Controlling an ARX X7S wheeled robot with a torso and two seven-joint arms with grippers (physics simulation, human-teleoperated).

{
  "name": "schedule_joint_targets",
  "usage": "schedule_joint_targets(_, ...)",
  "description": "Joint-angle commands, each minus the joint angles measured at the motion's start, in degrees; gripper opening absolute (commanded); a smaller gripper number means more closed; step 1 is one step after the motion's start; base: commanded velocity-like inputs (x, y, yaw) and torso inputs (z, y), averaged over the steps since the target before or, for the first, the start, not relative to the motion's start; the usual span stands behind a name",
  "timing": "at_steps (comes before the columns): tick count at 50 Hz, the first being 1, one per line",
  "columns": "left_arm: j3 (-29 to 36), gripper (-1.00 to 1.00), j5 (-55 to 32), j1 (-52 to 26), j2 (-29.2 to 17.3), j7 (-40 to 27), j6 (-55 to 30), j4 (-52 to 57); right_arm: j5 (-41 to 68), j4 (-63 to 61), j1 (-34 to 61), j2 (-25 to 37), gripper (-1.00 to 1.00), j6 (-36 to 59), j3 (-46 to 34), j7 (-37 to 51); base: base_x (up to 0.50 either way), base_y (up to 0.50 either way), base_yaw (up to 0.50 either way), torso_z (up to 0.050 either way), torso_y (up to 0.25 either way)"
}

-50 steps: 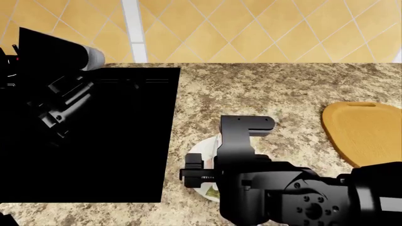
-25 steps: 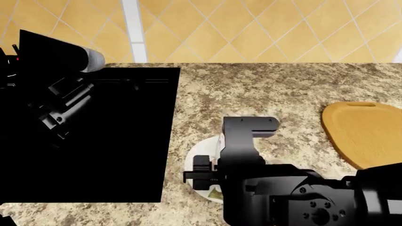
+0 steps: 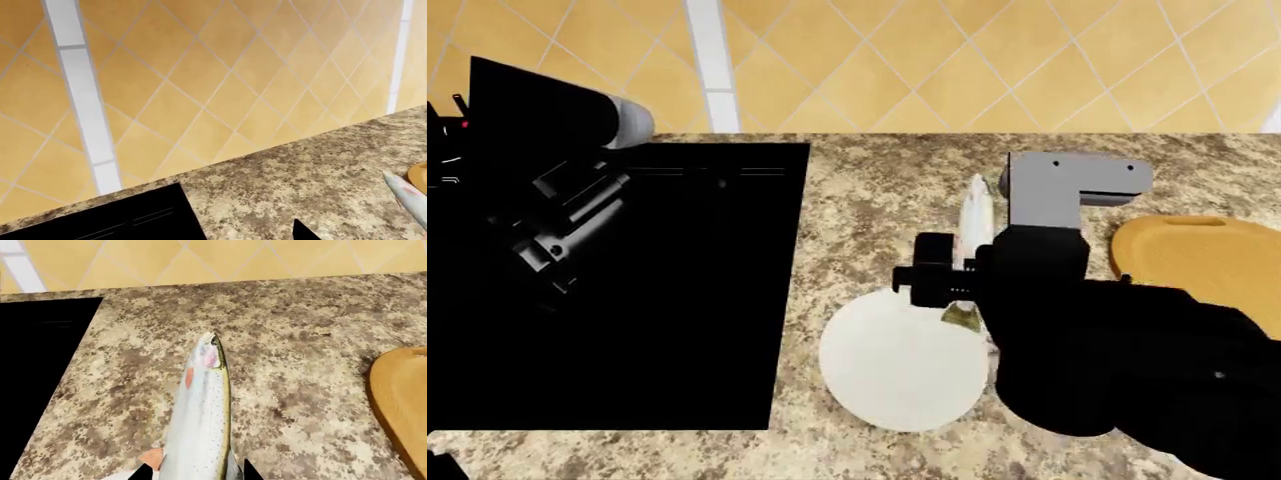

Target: Pick the fish from the plate and place it on the cutting board. Then pick the condiment bottle from the cabinet and place it next to the cutting board.

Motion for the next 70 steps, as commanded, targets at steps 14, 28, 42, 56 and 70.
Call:
schedule_joint_targets(14,0.57,1.00,-1.05,0.42,-0.12,-1.34,0.55,-0.14,-10.05,11.36,8.20,20.40,-1.00,10.85,0.83,-18.83,0.00,0.00,0.00,0.000,0.001)
schedule_joint_targets(28,1.14,1.00,-1.01,1.03,-0.73,-1.47,1.62,-0.33,-12.20,24.02,7.25,19.30,-1.00,14.78,-1.50,-25.41,0.00,0.00,0.00,0.000,0.001)
schedule_joint_targets(42,1.45,1.00,-1.27,1.36,-0.99,-1.75,2.28,-0.73,-12.20,32.69,6.22,19.13,-1.00,18.18,-3.44,-26.45,0.00,0.00,0.00,0.000,0.001)
schedule_joint_targets(56,2.08,1.00,-1.58,1.00,-1.23,-2.15,2.48,-1.11,-11.23,40.52,2.08,16.51,-1.00,17.73,-4.86,-27.66,0.00,0.00,0.00,0.001,0.001)
schedule_joint_targets(70,3.13,1.00,-1.40,1.14,-1.36,-2.33,3.17,-1.62,-10.42,45.50,0.85,14.84,-1.00,17.67,-4.97,-26.11,0.00,0.00,0.00,0.000,0.001)
